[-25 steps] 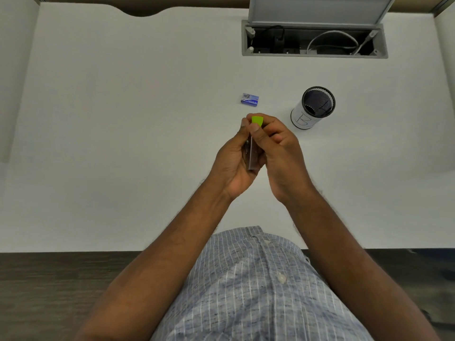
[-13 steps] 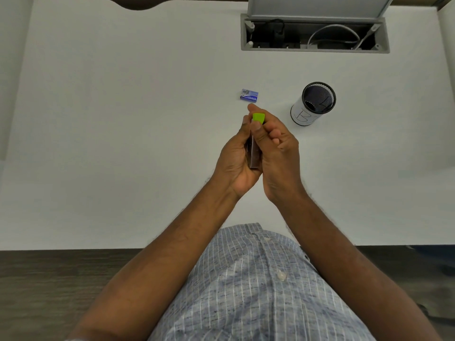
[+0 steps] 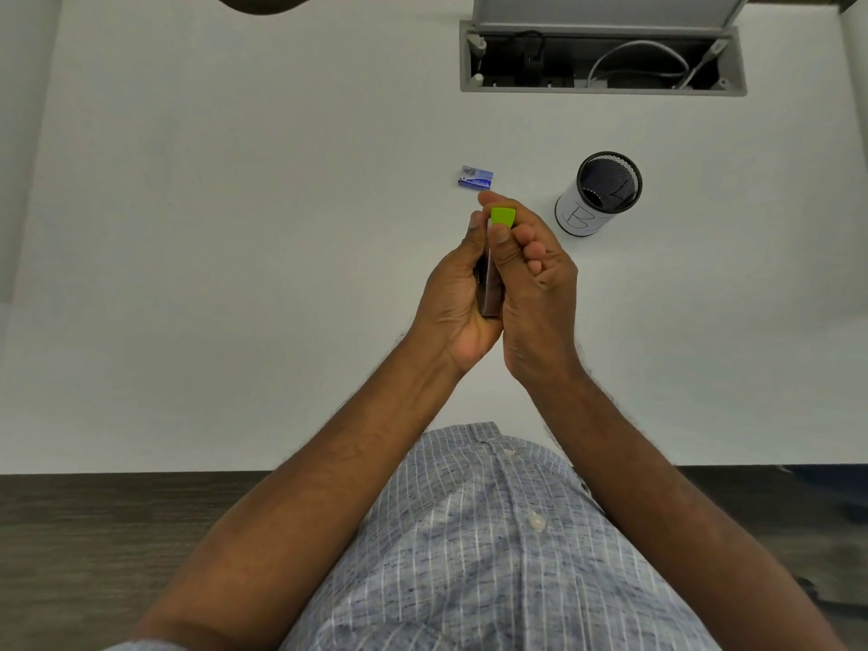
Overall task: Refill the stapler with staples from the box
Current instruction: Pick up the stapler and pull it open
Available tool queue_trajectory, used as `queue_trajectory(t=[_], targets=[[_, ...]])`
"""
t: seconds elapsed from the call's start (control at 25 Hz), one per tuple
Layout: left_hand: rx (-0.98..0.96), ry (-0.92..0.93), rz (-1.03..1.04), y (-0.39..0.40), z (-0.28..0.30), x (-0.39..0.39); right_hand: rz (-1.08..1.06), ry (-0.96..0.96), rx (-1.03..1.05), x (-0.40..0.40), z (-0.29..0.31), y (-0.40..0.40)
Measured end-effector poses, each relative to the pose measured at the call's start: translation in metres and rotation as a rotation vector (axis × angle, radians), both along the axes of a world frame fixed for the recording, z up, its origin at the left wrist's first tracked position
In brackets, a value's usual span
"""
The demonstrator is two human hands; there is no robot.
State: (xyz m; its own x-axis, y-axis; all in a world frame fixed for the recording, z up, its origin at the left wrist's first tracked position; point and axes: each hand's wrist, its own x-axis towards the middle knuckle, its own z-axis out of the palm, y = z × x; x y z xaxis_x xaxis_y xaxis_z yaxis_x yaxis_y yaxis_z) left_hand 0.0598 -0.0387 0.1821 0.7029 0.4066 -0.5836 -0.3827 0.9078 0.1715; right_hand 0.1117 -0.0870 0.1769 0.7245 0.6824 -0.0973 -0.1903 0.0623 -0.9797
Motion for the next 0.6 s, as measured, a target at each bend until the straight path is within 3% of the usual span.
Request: queue_trajectory(t=[0.28, 0.6], targets=[[0.006, -0.012, 0.009, -0.001, 0.001, 0.000, -0.019, -0.003, -0.021, -0.002, 0.002, -0.001], [-0.015, -0.113, 0.031, 0.013, 0.003, -0.007, 0.066, -0.276, 0.102, -0.002, 0.021, -0.004]])
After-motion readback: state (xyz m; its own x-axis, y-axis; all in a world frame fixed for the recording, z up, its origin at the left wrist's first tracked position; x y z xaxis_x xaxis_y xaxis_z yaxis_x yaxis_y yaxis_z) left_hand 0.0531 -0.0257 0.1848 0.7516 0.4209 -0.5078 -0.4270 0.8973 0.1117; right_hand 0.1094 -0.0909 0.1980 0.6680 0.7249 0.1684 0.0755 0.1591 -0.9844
